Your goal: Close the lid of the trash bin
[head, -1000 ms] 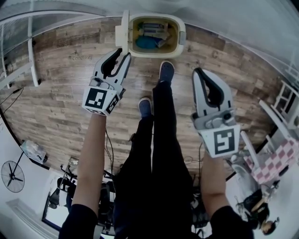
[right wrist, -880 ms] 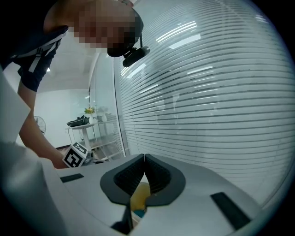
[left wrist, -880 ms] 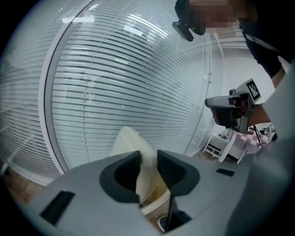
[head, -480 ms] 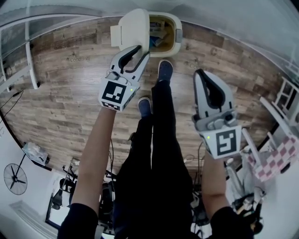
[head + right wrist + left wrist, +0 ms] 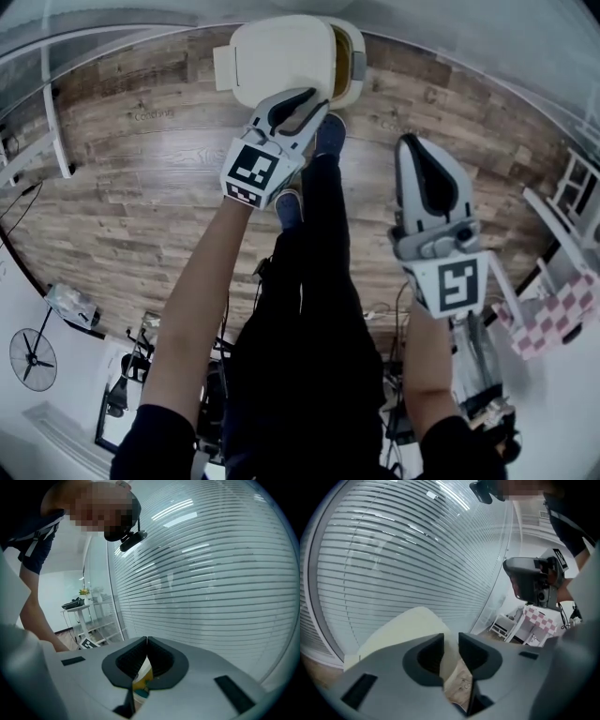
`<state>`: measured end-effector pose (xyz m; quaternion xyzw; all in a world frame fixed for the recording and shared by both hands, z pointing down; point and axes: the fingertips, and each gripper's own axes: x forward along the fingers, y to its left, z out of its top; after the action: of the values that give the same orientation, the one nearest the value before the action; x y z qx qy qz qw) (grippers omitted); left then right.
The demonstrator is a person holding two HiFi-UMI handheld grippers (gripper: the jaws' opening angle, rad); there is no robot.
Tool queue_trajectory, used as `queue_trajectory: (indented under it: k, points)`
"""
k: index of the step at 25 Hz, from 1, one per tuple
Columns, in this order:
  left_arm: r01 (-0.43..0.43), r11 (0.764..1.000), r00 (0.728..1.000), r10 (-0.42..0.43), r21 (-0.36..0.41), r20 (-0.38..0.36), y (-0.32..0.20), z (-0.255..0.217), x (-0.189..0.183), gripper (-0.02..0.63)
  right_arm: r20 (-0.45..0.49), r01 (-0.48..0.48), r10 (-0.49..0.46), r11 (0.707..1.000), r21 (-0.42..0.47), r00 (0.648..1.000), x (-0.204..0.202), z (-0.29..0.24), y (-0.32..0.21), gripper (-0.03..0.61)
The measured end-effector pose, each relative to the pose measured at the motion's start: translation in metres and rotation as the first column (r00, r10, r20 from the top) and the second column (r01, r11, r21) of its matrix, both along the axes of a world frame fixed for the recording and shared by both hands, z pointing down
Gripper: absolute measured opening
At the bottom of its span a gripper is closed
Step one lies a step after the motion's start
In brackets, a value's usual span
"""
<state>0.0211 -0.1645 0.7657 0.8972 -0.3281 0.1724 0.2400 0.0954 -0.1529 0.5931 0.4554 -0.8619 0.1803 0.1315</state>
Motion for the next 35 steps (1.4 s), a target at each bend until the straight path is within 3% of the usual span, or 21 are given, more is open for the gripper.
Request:
queue_trajectory:
  k: [7,16,23,31,35]
  points:
    - [-0.015,0.996,1.0,0.015,-0.089,0.002,0.001,0.03,0.019,0.086,0.02,-0.029,0.029,1.0,-0.012,0.999,0.003,0.007,-0.004,0.005]
    - [-0.032,0.979,0.99,0.059,-0.2,0.13,0.006,0.074,0.036,0.084,0.021,-0.07,0.07,0.998,-0.005,0.997,0.026,0.017,-0.002,0.005]
    - [0.095,0.915,0.988,-0.038,-0.392,0.15,0.007,0.107,0.039,0.089,0.0,-0.089,0.089,0.996,-0.012,0.996,0.04,0.023,-0.001,0.005]
    - [0.139,0.888,0.982,-0.067,-0.438,0.175,0.005,0.122,0.038,0.103,-0.036,-0.078,0.077,0.997,-0.007,0.996,0.046,0.028,-0.003,0.005]
    - [0.138,0.887,0.971,-0.033,-0.441,0.238,0.005,0.127,0.039,0.101,-0.059,-0.059,0.058,0.998,-0.017,0.997,0.031,0.029,-0.004,0.005]
